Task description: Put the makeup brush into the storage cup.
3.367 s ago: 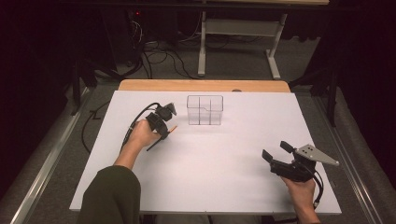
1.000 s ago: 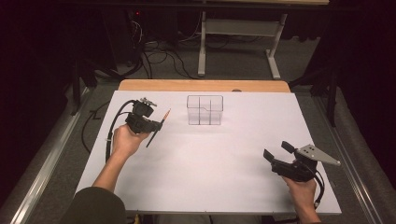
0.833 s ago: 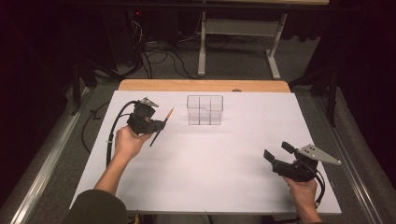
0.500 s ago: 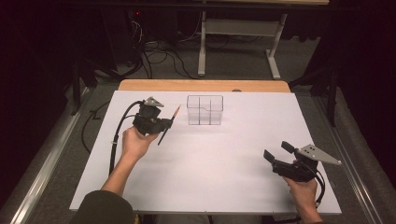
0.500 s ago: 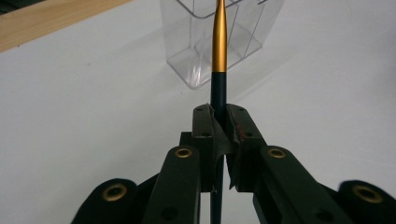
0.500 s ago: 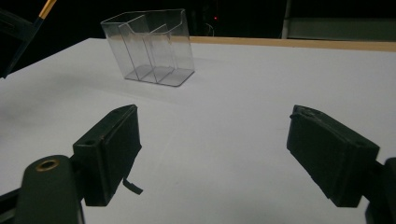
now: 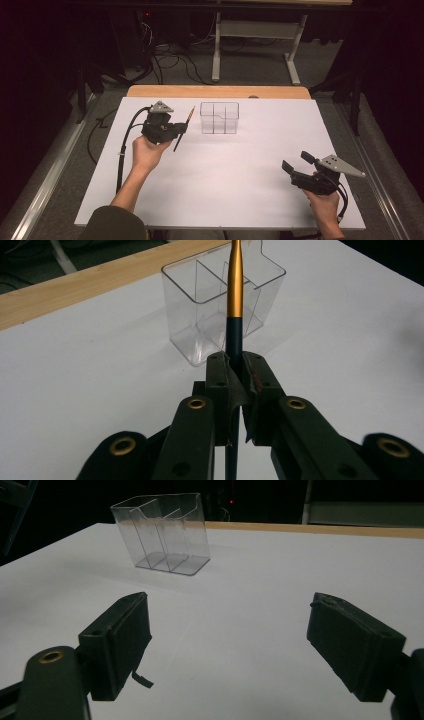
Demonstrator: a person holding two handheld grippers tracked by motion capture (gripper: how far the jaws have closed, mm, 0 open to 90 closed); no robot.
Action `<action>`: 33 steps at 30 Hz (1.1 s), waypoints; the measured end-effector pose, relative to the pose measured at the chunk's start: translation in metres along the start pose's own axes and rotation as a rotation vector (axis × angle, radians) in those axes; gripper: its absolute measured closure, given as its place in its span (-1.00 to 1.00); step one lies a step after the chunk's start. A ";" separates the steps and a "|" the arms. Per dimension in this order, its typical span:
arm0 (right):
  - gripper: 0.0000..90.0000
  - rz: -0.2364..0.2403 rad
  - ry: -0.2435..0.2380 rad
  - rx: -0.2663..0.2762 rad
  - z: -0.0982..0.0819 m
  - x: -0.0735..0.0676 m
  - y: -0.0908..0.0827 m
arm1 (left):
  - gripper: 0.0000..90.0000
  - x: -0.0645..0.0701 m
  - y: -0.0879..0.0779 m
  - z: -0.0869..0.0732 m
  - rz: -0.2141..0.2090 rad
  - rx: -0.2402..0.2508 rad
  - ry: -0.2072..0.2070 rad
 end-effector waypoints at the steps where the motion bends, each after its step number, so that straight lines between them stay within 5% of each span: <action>1: -0.58 0.001 0.001 0.001 0.000 0.000 0.000 | 0.83 0.001 0.001 0.000 -0.002 0.004 0.002; 33: -0.58 0.010 -0.012 -0.003 0.001 -0.001 0.002 | 0.83 0.022 0.040 0.034 -0.031 0.083 0.023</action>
Point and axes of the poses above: each handheld gripper's, and its own axes: y roughly forward along the jaws, z roughly out of its top, x roughly to its right, the point moved 1 cm from there along y, roughly forward along the jaws, and after that the axes turned 7 degrees about -y, right-handed, at the moved point
